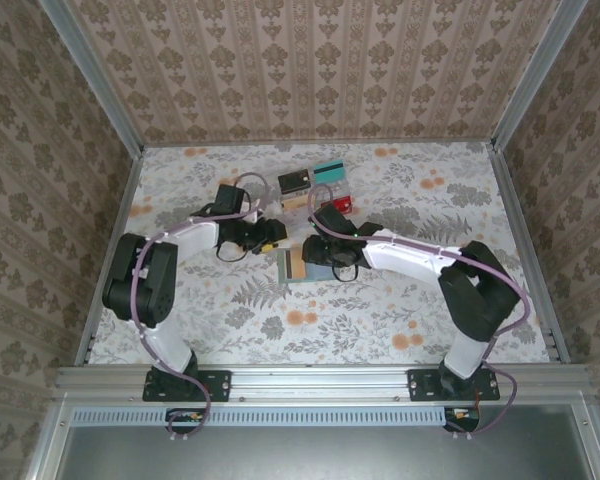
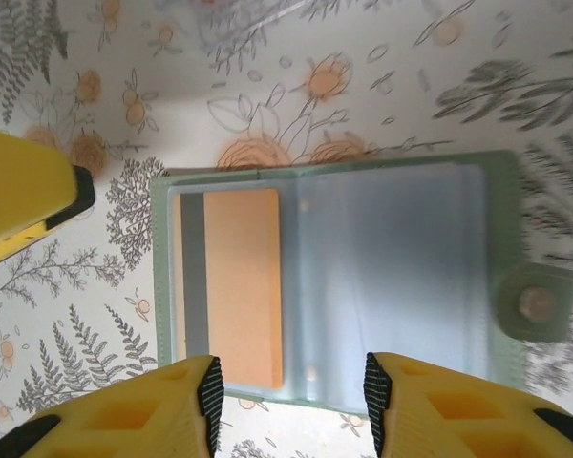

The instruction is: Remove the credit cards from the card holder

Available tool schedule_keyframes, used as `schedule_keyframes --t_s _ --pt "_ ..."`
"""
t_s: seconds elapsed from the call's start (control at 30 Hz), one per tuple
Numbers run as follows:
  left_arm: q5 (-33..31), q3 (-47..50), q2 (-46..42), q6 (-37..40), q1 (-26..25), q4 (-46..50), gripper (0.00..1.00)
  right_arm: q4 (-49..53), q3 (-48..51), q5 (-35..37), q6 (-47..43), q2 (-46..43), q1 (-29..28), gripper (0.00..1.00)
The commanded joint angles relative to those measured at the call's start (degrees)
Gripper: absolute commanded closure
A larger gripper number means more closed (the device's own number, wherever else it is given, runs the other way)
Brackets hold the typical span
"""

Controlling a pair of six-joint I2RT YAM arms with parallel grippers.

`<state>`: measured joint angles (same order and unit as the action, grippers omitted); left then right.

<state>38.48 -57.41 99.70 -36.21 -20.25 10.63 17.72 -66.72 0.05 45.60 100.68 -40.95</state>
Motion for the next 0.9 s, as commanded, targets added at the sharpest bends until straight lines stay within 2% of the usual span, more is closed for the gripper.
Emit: schedule_keyframes --t_s 0.0,0.13,0.3,0.47,0.7,0.87 --pt "-3.23 2.33 -2.23 0.99 -0.32 1.79 0.54 -3.52 -3.33 -7.11 1.52 4.03 1.63 0.56" --pt "-3.32 3.60 -2.23 0.09 -0.40 0.88 0.57 -5.61 -3.95 -11.12 2.52 7.10 3.06 0.61" --pt "-3.26 3.11 -1.32 -0.61 -1.44 0.38 0.63 -2.97 -5.26 -12.28 3.94 10.20 4.51 0.66" --pt "-2.88 2.68 0.54 -2.89 -2.77 -1.25 0.68 -4.72 -5.18 -14.76 4.58 11.44 4.91 0.69" --pt "-4.19 2.56 1.79 -3.29 -3.48 -1.15 0.70 -5.42 -5.50 -15.91 4.32 12.21 4.98 0.71" --pt "-4.06 2.59 2.95 -3.61 -3.46 -1.46 0.72 -5.48 -5.69 -16.85 4.19 13.39 5.26 0.75"
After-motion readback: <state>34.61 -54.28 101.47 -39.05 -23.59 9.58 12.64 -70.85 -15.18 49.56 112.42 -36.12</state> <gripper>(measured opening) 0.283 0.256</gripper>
